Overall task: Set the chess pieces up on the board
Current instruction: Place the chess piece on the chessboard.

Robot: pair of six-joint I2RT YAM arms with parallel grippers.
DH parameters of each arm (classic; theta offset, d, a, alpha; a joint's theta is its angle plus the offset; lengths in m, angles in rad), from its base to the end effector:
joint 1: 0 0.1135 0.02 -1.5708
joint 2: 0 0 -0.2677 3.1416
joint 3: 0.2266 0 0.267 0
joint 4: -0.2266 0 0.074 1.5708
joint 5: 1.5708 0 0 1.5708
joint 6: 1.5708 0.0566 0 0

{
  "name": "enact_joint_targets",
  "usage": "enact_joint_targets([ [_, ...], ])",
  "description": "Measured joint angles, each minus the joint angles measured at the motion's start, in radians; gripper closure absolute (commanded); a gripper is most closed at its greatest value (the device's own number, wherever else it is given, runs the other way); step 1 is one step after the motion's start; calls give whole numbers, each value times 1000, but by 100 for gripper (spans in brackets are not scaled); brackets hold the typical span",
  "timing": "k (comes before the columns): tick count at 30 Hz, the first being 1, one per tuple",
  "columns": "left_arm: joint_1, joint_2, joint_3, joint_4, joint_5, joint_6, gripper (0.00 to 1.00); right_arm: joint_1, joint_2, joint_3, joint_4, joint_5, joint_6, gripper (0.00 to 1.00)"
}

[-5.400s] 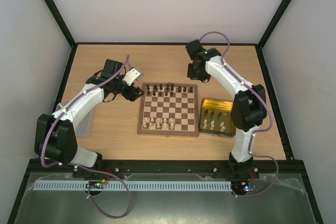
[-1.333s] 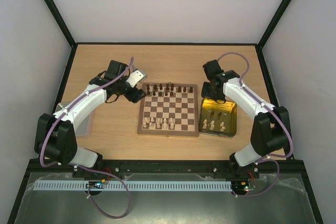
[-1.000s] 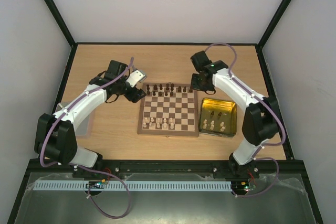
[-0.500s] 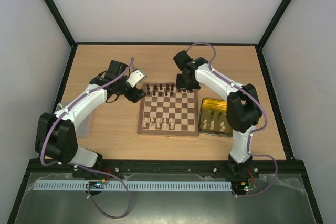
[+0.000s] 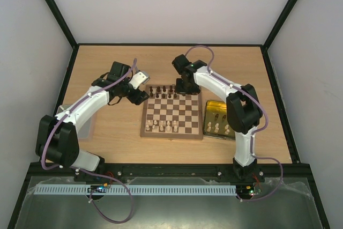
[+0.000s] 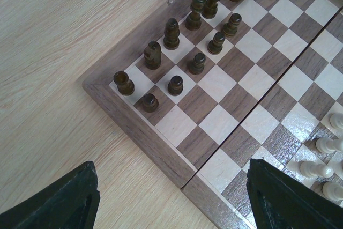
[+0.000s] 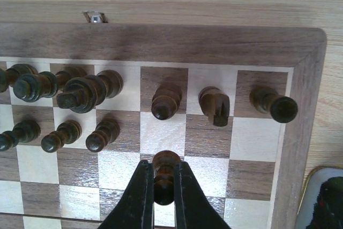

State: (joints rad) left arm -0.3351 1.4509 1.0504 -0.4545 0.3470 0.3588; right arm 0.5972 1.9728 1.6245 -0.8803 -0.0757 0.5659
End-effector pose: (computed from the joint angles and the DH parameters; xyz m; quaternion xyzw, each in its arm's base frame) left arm 0.3095 -0.1282 0.2371 0.3706 0.8470 -0.1576 0.3469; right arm 0.3561 0.2473 0.2046 -0.0218 0.9845 0.1246 0.1217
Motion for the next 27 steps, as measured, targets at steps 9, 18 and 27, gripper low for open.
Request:
enact_joint_targets([
  [9,4,0,0,0,0,0,24,5,27,2,1,5,0,97],
  [18,5,0,0,0,0,0,24,6,63,3,6,7,0,97],
  [27,5,0,0,0,0,0,24,6,72,4,19,7,0,96],
])
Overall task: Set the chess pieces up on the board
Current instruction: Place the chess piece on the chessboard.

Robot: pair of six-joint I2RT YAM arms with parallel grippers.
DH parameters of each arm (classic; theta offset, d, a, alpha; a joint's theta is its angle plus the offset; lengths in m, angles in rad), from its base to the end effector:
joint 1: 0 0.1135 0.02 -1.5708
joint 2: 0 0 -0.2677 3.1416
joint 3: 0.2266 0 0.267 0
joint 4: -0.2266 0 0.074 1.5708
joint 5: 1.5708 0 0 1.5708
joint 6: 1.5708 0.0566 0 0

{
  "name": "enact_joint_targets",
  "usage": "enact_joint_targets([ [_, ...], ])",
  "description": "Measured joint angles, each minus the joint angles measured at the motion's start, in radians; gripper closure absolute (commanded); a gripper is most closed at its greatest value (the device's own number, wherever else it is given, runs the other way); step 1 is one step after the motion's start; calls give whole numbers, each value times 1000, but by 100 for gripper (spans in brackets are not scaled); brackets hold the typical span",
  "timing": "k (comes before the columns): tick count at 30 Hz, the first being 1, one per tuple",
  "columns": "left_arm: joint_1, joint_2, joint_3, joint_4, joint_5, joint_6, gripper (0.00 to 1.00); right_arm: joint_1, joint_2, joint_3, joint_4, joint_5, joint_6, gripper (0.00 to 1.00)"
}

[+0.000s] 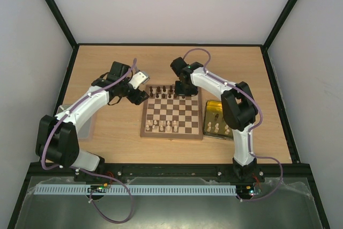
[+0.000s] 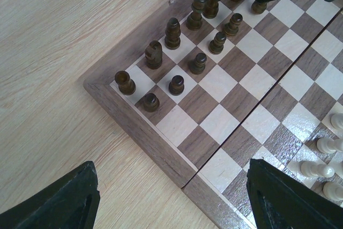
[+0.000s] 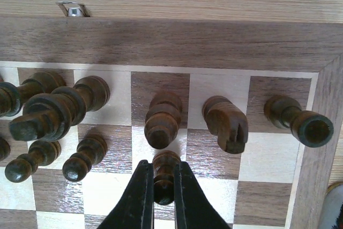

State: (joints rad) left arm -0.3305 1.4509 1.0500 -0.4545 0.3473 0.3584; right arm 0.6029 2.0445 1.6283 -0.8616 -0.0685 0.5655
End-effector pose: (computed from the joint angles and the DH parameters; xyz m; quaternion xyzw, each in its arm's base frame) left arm 0.3100 -0.1267 0.2369 0.3685 0.8480 -0.1570 0.3471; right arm 0.3619 0.2538 0.1765 -0.0235 0.9884 0.1087 0.1030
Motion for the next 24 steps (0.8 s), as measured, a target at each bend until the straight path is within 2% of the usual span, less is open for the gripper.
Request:
enact_joint_targets([
  [9,3,0,0,0,0,0,24,0,7,2,11,-3,4,96],
  [15,4,0,0,0,0,0,24,0,11,2,11,-6,4,88],
  [24,4,0,0,0,1,0,24,0,11,2,11,-16,5,83],
])
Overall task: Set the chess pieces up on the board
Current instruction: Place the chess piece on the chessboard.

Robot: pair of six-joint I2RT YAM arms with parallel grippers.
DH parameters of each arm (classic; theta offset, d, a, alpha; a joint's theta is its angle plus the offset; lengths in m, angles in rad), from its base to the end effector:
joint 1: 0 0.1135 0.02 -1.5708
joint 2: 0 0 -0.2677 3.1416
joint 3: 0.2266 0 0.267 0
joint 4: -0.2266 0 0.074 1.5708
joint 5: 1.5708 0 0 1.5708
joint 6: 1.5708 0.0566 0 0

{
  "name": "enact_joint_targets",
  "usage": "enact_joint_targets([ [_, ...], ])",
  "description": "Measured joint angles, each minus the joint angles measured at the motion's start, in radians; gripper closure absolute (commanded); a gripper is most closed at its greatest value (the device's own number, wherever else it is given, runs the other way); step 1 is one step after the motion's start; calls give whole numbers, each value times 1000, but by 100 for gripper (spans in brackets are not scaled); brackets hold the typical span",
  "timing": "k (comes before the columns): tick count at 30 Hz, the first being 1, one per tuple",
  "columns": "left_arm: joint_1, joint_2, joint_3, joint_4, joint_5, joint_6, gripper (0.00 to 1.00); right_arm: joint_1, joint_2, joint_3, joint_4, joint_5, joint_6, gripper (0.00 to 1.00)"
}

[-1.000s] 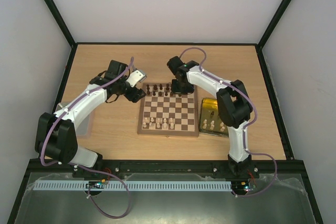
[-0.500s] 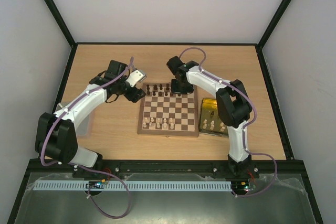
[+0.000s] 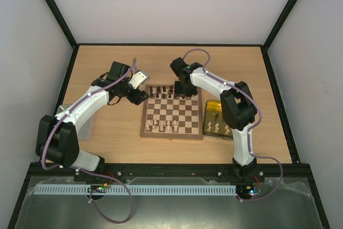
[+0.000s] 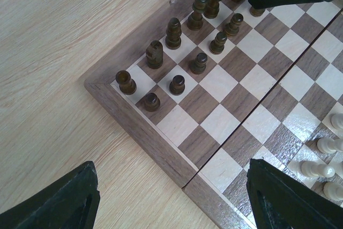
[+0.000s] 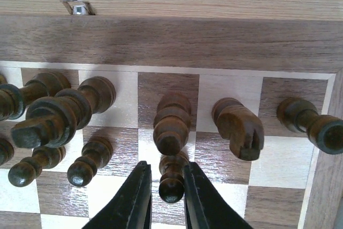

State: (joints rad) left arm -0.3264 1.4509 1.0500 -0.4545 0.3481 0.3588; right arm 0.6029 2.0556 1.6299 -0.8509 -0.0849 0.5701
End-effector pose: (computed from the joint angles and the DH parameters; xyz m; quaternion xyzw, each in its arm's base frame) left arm 0.3105 -0.1255 0.2370 0.3670 0.8486 -0.1566 0.3474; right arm 0.3632 0.2559 0.1727 -0.0224 0.9881 0.1160 0.0987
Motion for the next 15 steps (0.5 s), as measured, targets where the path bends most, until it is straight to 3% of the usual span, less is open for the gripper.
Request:
enact_joint_targets([
  [15,0,0,0,0,4,0,24,0,-5,29,-1,-17,-1,82],
])
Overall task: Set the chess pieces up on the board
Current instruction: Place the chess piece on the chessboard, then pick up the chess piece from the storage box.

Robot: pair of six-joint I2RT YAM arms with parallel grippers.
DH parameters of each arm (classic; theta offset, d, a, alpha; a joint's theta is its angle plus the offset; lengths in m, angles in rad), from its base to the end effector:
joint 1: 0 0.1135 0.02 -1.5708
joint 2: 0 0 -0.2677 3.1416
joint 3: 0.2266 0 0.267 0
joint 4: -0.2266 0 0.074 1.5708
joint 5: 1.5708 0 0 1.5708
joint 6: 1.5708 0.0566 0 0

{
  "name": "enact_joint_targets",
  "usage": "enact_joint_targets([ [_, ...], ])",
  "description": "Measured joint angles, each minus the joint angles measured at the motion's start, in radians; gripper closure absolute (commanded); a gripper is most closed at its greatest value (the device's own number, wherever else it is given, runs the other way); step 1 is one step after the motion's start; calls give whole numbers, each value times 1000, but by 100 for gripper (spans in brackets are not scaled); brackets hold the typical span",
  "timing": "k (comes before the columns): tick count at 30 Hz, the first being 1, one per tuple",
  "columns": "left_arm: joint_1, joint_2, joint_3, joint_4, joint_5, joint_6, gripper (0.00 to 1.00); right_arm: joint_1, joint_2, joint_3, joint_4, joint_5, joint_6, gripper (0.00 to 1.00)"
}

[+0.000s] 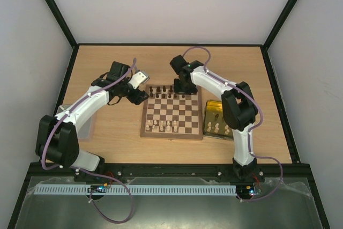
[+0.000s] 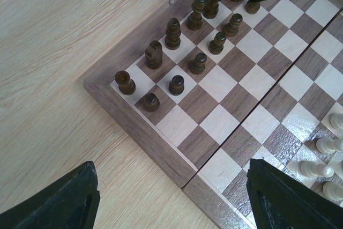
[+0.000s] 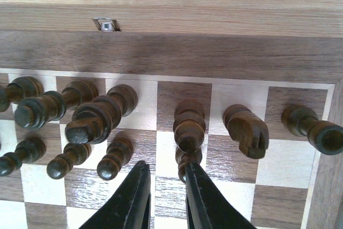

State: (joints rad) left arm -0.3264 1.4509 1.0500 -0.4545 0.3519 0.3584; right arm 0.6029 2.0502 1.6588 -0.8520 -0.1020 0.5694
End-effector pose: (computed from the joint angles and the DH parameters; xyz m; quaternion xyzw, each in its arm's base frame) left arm 0.3104 -0.1257 0.2370 0.3674 0.8481 -0.1584 0.3473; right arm 0.3664 0.2592 0.1838 -0.0248 0.9851 0.1319 0.1078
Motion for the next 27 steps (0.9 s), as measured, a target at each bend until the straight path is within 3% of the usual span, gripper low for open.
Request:
enact_joint_targets([
  [15,0,0,0,0,3,0,24,0,-192,-160,2,58,2,82],
  [22,0,0,0,-1,8,0,24,-69,-466,-433,15,98,31,82],
  [27,0,0,0,0,11,0,24,-159,-566,-585,34,102,45,76],
])
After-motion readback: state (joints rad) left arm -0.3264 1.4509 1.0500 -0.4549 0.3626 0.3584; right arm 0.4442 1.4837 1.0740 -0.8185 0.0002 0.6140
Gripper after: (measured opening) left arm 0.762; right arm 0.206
